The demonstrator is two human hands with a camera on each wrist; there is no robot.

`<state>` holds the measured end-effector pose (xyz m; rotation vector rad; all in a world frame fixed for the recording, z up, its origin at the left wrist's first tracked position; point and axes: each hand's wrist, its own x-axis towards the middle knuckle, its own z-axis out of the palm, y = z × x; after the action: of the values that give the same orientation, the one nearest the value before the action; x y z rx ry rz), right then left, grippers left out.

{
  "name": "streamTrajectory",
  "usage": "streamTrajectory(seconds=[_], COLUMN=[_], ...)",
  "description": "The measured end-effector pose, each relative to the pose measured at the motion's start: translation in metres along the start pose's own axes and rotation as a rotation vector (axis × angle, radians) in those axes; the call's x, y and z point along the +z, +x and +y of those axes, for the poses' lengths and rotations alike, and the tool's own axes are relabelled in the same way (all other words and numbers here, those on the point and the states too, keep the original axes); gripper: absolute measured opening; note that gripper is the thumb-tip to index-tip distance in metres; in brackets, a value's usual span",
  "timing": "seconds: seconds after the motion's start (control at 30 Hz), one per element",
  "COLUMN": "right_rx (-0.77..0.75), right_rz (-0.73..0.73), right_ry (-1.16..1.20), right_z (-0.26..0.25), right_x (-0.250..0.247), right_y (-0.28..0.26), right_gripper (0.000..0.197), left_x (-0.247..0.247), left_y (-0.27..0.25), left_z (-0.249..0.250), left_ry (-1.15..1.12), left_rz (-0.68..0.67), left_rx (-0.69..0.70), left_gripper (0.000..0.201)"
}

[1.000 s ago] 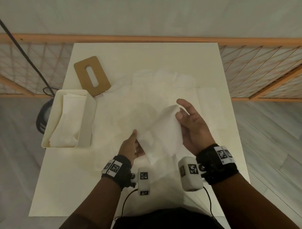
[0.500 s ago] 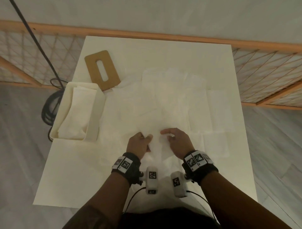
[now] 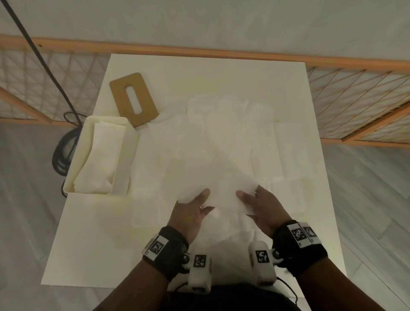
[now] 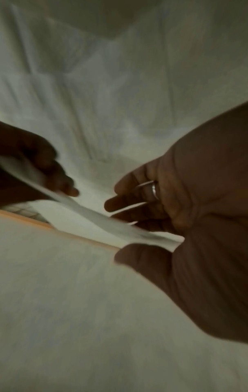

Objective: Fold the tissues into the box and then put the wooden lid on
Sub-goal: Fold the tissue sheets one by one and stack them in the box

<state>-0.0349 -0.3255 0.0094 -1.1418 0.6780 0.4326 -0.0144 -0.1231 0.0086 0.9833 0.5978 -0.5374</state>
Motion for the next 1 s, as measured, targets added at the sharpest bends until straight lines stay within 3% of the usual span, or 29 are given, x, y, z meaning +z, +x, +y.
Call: streamTrajectory(seconds=[0.1, 0.23, 0.3, 0.4, 0.57, 0.63, 0.83, 1.0], right_rx=[-0.039, -0.030, -0.182, -0.375, -0.158, -0.099, -0.162, -0.208], right_rz=[-0.014, 0.185, 0.350, 0.307, 0.454, 0.477, 0.469, 0.483], right_ry=[-0.336, -0.894, -1.132, -1.158, -1.135, -1.066, -1.130, -1.071], right_z=[0.005, -0.004, -0.014, -0.031, -0.060, -0.071, -0.088, -0.086], right_x=[-0.025, -0.030, -0.010, 0.033, 0.066, 0.062, 0.043, 0.038], right_y=[0.010, 0.023, 0.031, 0.058, 0.119, 0.130, 0.131, 0.116], right_gripper=[0.057, 0.051, 0.045, 0.036, 0.076, 0.080, 0.027, 0.019], left_x=[-0.030, -0.063, -0.067, -0.065, -0.060, -0.058, -0.062, -0.060], left_y=[0.010, 0.029, 0.030, 0.030, 0.027, 0.026, 0.027, 0.033], left_z=[0.009, 0.010, 0.009, 0.005, 0.003, 0.003, 0.005, 0.015], left_ry=[0.026, 0.615, 0.832, 0.988, 1.142, 1.184, 1.257, 1.281], left_rz=[0.036, 0.147, 0.148, 0.182, 0.207, 0.211, 0.188, 0.159], left_rx=[-0.008, 0.085, 0.120, 0.181, 0.242, 0.263, 0.268, 0.238], left_gripper=[0.039, 0.024, 0.021, 0.019, 0.017, 0.017, 0.017, 0.014])
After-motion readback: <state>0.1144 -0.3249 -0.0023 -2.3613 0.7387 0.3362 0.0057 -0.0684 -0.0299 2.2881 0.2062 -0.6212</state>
